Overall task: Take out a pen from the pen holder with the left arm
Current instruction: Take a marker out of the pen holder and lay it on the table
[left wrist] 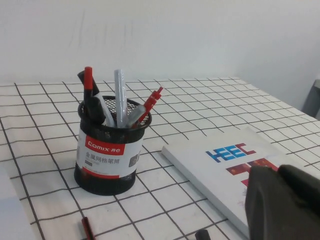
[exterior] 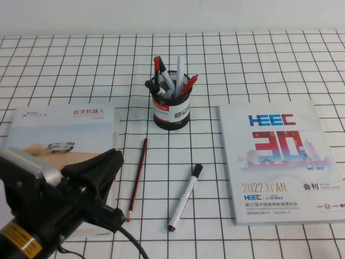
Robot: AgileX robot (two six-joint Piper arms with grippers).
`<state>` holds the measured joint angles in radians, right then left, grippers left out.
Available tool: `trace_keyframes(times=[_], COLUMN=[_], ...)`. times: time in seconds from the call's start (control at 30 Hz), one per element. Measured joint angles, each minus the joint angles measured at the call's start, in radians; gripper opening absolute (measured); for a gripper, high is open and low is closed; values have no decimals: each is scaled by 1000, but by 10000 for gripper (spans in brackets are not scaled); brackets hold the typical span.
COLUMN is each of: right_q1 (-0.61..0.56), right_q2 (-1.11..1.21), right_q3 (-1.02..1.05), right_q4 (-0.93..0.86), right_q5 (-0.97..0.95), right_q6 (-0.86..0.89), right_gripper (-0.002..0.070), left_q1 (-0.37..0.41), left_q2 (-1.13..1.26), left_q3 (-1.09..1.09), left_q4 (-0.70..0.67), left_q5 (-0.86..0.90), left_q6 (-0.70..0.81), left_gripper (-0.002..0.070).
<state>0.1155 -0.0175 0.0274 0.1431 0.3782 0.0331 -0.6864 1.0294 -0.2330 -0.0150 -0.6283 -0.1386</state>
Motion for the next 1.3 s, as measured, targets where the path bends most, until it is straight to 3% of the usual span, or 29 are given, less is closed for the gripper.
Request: trace_keyframes(times=[0.13,0.33,0.43,0.87,1.3], right_q1=[0,0,0,0,0], right_q2=[0,0,0,0,0], right_q3=[0,0,0,0,0], right_q4=[0,0,0,0,0], right_q5=[0,0,0,0,0], right_q6=[0,0,0,0,0], right_gripper=[-15,-15,-15,-15,-15], left_q1=[0,0,2,106,120], left_q2=[115,324,447,720,901], left_q3=[6,3,-26,-329,-599], left_q4=[8,-118,-187,-138,-113], left_q5=[-143,-443,-490,-502,-450], left_q6=[-4,57,63,26,-49], left_gripper=[55,308,360,379,379])
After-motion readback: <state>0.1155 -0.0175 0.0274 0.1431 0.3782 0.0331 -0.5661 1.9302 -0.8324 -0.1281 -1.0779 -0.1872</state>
